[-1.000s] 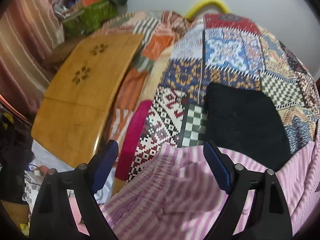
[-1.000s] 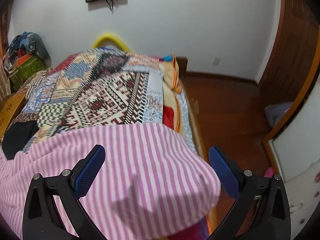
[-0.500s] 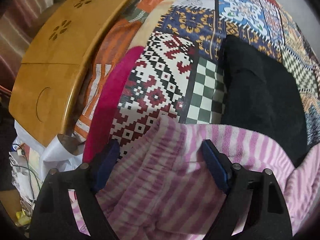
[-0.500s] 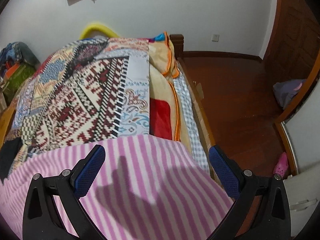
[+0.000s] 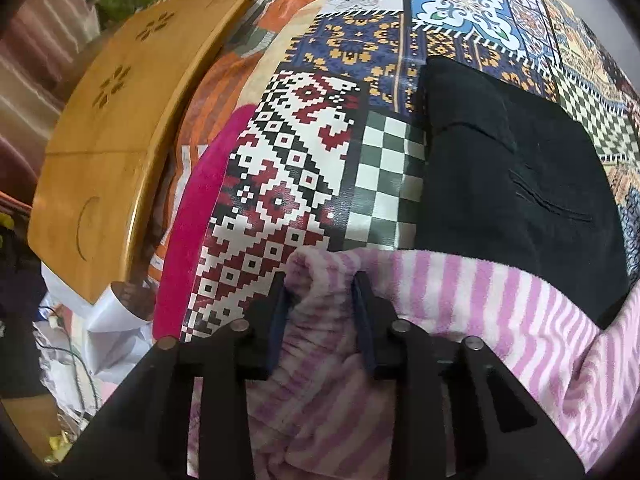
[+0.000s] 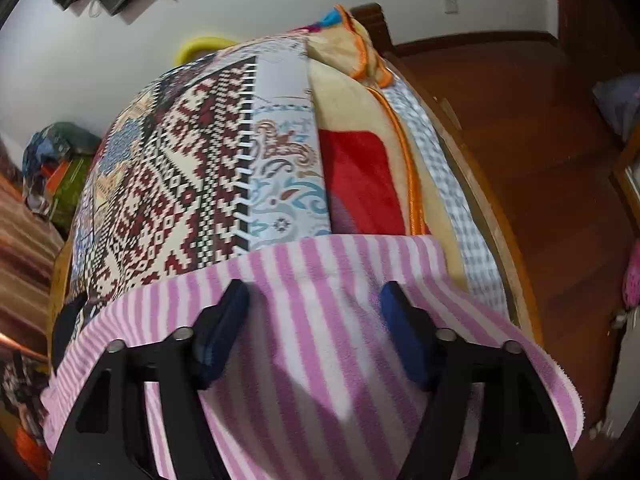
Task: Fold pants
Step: 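Lift the pink striped pants with both grippers and carry them across the bed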
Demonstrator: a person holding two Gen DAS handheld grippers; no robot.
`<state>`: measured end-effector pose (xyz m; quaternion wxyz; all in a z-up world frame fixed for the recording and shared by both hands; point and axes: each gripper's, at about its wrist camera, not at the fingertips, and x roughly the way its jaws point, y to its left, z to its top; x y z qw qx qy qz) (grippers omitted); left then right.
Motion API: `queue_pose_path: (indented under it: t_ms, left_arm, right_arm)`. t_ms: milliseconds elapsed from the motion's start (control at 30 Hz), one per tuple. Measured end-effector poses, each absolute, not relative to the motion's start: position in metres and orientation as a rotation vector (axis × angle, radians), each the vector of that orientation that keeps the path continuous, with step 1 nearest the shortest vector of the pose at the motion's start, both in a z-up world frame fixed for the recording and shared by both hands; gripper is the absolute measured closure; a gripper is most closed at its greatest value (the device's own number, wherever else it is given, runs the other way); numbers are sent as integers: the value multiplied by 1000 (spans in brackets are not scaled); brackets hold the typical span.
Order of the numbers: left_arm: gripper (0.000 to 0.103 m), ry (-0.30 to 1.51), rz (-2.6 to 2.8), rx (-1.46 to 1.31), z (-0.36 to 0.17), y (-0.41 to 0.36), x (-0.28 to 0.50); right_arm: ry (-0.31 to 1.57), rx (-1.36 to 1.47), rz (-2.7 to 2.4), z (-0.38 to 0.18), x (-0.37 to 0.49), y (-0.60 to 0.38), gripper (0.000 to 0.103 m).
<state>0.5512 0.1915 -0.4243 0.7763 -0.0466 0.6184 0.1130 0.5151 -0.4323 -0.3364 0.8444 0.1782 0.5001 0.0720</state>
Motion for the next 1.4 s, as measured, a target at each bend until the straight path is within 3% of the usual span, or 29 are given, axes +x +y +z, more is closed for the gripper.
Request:
queue_pose_path:
  t_ms: [167, 233, 300, 800, 1400]
  left_arm:
    - [78, 1293, 263, -108, -413, 191, 544]
    - [79, 1261, 270, -96, -404, 191, 541]
    - [80, 1232, 273, -91, -393, 190, 537]
    - [81, 1019, 242, -106, -288, 191, 493]
    - [82, 870, 175, -177, -201, 201, 359]
  right_arm:
    - [1034, 261, 112, -324, 510, -414, 74]
    - [1023, 212, 85, -320, 510, -415, 91]
    - [1015, 201, 75, -317, 509, -417, 93]
    - [797, 186, 52, -232, 446, -414, 96]
    - [664, 229, 36, -142, 287, -431, 99]
